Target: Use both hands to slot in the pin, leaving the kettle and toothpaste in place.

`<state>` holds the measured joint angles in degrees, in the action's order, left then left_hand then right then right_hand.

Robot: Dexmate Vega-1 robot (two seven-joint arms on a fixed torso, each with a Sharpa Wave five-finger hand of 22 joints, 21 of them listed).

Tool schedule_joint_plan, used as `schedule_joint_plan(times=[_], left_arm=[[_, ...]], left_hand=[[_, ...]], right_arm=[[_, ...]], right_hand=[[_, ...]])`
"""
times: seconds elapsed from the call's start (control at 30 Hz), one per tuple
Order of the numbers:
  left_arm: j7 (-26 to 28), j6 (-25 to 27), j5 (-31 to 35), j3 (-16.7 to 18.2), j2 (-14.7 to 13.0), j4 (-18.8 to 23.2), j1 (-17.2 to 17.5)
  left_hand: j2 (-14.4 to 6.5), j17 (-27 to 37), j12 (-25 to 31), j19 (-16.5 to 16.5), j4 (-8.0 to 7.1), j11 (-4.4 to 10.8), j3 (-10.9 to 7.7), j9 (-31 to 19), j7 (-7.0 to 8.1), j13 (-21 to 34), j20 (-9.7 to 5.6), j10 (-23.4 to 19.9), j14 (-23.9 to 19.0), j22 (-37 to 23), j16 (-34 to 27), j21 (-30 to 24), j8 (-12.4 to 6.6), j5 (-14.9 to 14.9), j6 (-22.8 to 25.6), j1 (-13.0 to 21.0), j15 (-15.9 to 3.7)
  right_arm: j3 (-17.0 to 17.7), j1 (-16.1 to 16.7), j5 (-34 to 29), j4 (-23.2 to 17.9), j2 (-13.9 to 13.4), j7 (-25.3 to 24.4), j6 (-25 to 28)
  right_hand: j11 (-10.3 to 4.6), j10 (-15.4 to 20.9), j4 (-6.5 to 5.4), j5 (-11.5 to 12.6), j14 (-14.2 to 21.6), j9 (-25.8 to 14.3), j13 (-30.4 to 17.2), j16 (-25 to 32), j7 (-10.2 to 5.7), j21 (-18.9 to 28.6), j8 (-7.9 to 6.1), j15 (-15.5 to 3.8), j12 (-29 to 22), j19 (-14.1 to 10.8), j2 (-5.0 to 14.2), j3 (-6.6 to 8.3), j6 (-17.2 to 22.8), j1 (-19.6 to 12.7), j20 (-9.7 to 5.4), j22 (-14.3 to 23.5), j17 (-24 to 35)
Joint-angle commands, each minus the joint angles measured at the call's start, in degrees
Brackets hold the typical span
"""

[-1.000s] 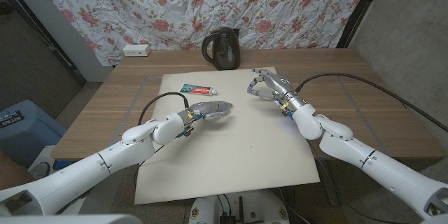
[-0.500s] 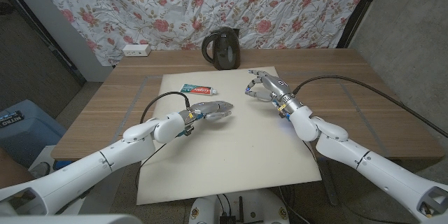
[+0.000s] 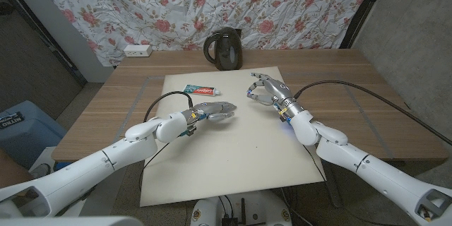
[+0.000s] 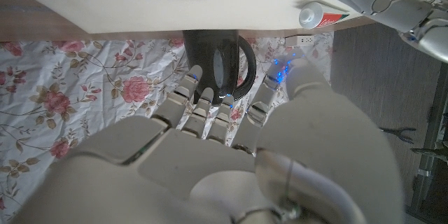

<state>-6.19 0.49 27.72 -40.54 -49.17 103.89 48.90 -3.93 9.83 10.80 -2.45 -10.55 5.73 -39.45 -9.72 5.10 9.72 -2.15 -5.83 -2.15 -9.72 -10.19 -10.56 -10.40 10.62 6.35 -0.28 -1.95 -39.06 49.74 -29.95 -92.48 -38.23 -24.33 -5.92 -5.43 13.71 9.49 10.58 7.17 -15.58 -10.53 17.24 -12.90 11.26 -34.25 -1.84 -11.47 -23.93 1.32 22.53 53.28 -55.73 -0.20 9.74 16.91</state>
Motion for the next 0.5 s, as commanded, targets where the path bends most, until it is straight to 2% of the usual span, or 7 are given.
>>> schedule_joint_plan(times=[0.03, 0.5], left_arm=[[-0.56, -0.23, 0.32, -0.05, 0.05, -0.14, -0.27], [-0.85, -0.18, 0.7, -0.13, -0.04, -0.04, -0.17]], left_hand=[[-5.94, 0.18, 0.21, -0.1, 0.31, -0.14, 0.08, -0.28, -0.16, 0.18, -6.96, -0.39, -0.51, -0.09, -0.24, -0.26, -0.19, 0.47, 0.26, 0.23, -4.47], [-5.95, 0.09, 0.2, -0.11, 0.58, -0.02, -0.07, -0.26, -0.22, 0.18, -6.92, -0.56, -0.66, -0.06, -0.19, -0.29, -0.25, 0.51, 0.59, 0.46, -4.4]], right_arm=[[-0.78, -0.06, 0.39, 1.37, 0.55, -0.73, 0.69], [-0.91, 0.15, 1.3, 0.45, -0.18, 1.07, 2.73]], right_hand=[[0.24, 0.45, 0.28, -0.17, 0.19, -0.06, -0.28, 0.34, -0.07, -0.15, 0.11, -0.05, 0.13, -0.05, 0.21, -0.04, -0.36, -0.12, 0.05, 0.11, 0.15], [0.53, 0.42, 0.06, -0.27, 0.03, -0.05, -0.29, 0.28, 0.01, -0.25, 0.13, 0.14, 0.16, 0.29, 0.22, -0.26, -0.45, -0.13, 0.2, 0.12, 0.24]])
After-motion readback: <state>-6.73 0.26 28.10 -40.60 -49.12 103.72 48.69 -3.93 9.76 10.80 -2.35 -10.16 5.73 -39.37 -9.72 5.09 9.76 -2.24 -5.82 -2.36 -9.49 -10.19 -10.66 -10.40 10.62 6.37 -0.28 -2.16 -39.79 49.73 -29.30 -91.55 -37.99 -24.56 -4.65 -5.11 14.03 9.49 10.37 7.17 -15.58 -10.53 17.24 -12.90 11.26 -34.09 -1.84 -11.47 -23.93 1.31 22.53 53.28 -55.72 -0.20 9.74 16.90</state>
